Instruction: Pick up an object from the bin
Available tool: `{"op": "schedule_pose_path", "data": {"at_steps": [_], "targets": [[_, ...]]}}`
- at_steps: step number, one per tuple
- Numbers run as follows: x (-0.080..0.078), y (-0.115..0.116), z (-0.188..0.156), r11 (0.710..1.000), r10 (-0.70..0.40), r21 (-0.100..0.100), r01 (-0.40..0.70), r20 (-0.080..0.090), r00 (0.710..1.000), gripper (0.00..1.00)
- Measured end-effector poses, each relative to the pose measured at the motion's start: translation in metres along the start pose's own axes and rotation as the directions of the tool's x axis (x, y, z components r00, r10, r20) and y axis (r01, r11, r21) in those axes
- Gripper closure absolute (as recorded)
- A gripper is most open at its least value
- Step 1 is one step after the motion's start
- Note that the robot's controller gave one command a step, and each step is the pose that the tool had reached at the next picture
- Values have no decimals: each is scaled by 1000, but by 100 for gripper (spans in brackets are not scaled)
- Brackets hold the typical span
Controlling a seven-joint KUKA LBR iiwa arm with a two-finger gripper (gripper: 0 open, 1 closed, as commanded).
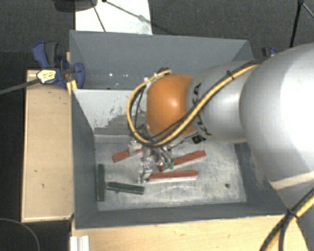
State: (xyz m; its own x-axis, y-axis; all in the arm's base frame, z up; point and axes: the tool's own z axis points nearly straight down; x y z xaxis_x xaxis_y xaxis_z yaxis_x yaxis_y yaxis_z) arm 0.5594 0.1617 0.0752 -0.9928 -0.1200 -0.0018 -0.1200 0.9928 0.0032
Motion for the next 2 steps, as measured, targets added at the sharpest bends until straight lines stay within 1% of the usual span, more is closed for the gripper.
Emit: {"op": "schedule_pose_path", "data": {"at_steps": [1, 2], "targets": [[-7, -1, -6, 1000, 6, -2, -6, 25, 1000, 100], [0, -1, 2, 1000, 5, 1, -5, 4, 1000, 0]]}}
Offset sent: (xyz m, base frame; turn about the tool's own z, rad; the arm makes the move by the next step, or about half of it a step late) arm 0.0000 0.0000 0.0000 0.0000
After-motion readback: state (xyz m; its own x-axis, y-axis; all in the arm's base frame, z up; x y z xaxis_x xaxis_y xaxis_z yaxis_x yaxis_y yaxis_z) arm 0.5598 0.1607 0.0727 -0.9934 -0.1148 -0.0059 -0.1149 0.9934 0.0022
